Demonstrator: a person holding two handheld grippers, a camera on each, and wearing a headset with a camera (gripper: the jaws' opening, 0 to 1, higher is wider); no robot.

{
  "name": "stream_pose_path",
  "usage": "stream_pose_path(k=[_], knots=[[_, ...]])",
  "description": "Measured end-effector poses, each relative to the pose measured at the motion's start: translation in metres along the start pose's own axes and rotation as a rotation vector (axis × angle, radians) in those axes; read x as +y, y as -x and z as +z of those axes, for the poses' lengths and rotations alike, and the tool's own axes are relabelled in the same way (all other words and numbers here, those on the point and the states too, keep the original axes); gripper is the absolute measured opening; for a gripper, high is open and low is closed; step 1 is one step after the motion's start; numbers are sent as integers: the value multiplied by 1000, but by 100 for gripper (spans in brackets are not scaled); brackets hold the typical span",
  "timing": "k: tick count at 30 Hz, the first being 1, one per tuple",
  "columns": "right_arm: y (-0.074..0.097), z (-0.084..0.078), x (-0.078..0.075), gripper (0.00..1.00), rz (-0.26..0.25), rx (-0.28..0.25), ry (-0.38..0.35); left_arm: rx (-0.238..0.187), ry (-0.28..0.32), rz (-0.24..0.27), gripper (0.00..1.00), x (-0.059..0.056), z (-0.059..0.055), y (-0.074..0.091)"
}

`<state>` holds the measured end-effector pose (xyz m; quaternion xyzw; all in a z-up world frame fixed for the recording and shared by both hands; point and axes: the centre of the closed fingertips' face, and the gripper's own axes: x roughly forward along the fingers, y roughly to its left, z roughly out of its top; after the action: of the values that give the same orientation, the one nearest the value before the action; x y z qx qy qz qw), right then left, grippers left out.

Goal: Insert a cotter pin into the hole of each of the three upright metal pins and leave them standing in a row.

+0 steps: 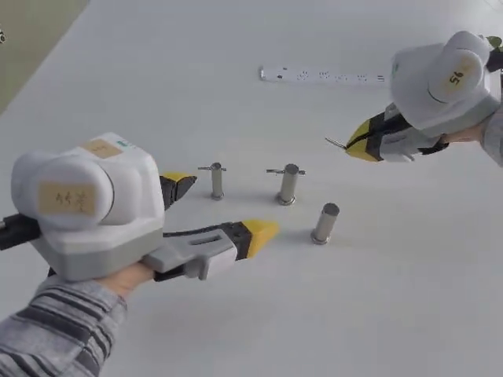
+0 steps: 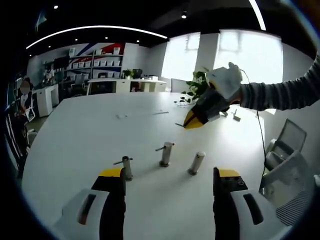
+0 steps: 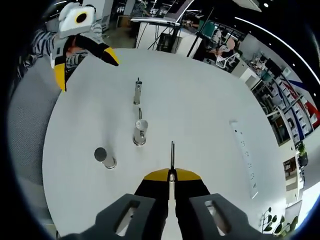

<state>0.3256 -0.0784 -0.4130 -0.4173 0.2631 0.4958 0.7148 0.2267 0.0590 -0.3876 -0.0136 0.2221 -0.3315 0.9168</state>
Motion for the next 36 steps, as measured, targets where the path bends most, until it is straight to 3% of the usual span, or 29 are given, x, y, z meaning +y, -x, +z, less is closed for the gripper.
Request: stream_pose_path(k=[5,8,14,17,23,29,36], knots=[[9,18,20,0,4,-49,57,4,-17,-30,64,-6,7,-1],[14,26,39,0,6,-52,108,11,-29,-52,59,-12,9,-1],[19,44,69,0,3,-98,123,26,-14,-83,52,-21,9,-3],[19,51,77,0,3,-116,134,26,39,-106,49,-25,9,-4],[20,64,90,0,-10,-148,170,55,89,-117,40,-26,4,-9],[21,73,99,0,-13,-170,209,24,159,-164,30,-34,11,-11],[22,82,108,0,-14,-186,243,24,186,-181,17,-39,13,-15]])
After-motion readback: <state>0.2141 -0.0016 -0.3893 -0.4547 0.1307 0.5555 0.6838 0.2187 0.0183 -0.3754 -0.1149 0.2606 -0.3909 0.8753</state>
